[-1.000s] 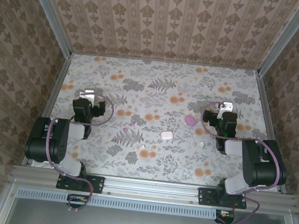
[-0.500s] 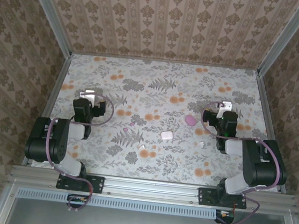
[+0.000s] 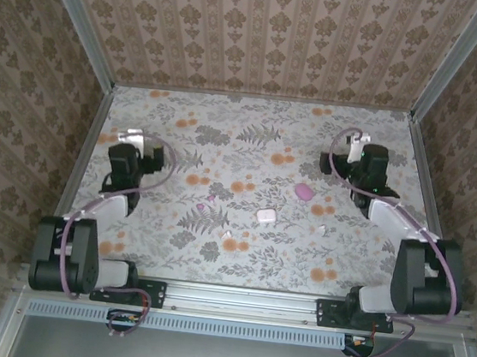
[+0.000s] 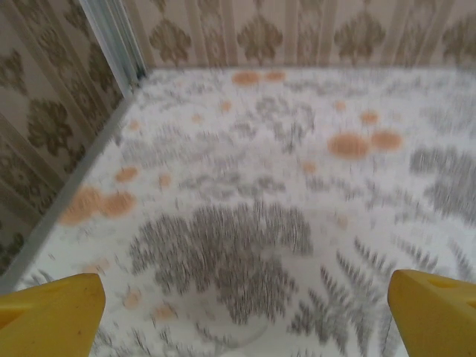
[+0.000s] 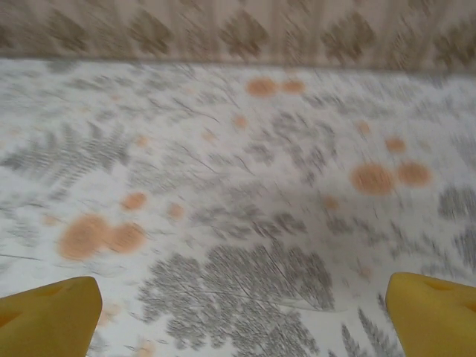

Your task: Insert the wireless bluetooth earbuds into the charging case

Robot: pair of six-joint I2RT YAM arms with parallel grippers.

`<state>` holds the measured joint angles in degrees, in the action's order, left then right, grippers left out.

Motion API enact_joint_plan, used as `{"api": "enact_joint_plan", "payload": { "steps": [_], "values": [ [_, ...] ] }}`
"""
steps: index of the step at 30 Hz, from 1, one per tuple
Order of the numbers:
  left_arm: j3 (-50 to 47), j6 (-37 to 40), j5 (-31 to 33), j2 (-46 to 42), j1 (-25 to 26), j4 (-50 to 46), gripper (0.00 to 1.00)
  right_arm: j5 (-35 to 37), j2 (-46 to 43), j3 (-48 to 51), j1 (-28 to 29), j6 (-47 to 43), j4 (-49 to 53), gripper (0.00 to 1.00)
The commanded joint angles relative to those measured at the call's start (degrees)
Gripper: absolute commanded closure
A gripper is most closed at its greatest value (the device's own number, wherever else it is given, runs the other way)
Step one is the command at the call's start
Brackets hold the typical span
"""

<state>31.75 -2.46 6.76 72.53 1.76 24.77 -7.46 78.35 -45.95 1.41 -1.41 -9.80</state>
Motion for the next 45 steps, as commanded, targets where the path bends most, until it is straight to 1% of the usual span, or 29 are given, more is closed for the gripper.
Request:
{"api": "enact_joint_plan", "payload": {
  "steps": [1,3,5,6,7,9,11,12,14,15,17,19,20,22,24,26,28,31,36,40,44,45],
  "values": [
    [6.3,-6.2,-3.8,-2.0,-0.6,-16.4,0.01,-12.4,-3.2,-3.8,0.7,-6.0,18.9,0.03],
    [8.2,-9.4,-7.9,-1.8,-0.6,-18.8,0.03,-17.0,-3.9,-5.0,1.4,-11.3,21.7,0.09],
    [9.3,-12.4,-12.7,-1.6,-0.2,-20.0,0.07,-18.6,-4.6,-4.2,2.4,-14.7,22.1,0.12],
    [9.8,-13.4,-15.1,-1.5,0.3,-20.7,0.08,-19.5,-5.0,-3.3,2.9,-16.1,21.6,0.17],
    [9.9,-14.4,-16.1,-1.5,1.1,-21.4,0.08,-20.9,-5.1,-2.6,3.5,-18.0,21.7,0.19],
    [9.8,-15.9,-17.0,-1.8,3.1,-22.6,0.09,-22.6,-5.2,-1.7,5.4,-23.1,23.0,0.21],
    [9.3,-16.0,-17.7,-2.3,5.5,-23.3,0.09,-22.3,-4.6,-1.8,8.3,-29.7,26.3,0.22],
    [9.0,-16.1,-17.3,-2.6,6.7,-23.7,0.09,-22.2,-4.0,-2.4,9.7,-33.3,28.9,0.25],
    [8.1,-17.5,-17.1,-2.7,8.5,-22.9,0.09,-20.9,-2.4,-3.7,12.0,-39.7,33.6,0.28],
    [7.7,-18.0,-17.7,-2.4,9.2,-22.3,0.09,-19.6,-1.5,-4.4,13.0,-40.9,35.0,0.29],
    [7.5,-18.4,-17.5,-1.7,10.7,-22.1,0.09,-19.9,0.4,-5.4,13.6,-41.5,35.8,0.32],
    [7.4,-18.5,-16.7,-0.7,11.9,-22.1,0.11,-23.3,4.2,-7.1,14.7,-41.9,37.1,0.39],
    [7.2,-18.9,-16.2,-0.4,12.2,-22.0,0.11,-23.6,5.7,-7.7,15.6,-42.7,37.9,0.39],
    [6.8,-19.6,-16.1,0.1,12.5,-21.0,0.11,-20.5,8.6,-8.6,18.1,-44.6,39.1,0.38],
    [6.5,-19.9,-15.9,0.2,12.7,-21.0,0.11,-18.7,10.7,-9.4,19.3,-46.9,39.7,0.37],
    [6.2,-20.0,-15.7,-0.1,12.7,-21.0,0.10,-18.4,12.9,-10.0,19.3,-46.3,37.9,0.37],
    [5.4,-20.2,-14.8,-0.9,12.7,-20.9,0.10,-19.3,16.0,-13.9,19.7,-46.1,42.8,0.37],
    [3.2,-20.3,-13.1,-2.8,12.7,-19.7,0.08,-19.0,19.2,-16.2,20.9,-47.7,44.2,0.37],
    [0.8,-19.6,-11.8,-4.9,12.5,-18.9,0.07,-17.9,21.5,-15.5,24.0,-51.7,43.4,0.35],
    [0.0,-18.8,-11.6,-5.6,12.3,-18.8,0.05,-13.9,23.4,-16.4,26.1,-52.9,43.2,0.30],
    [-0.4,-18.9,-11.7,-5.5,12.2,-17.9,0.05,-10.9,25.3,-16.9,28.1,-54.1,41.7,0.31],
    [-0.3,-18.9,-11.7,-5.3,12.2,-17.9,0.05,-9.9,25.6,-16.8,28.6,-54.6,41.0,0.30]
  ]
}}
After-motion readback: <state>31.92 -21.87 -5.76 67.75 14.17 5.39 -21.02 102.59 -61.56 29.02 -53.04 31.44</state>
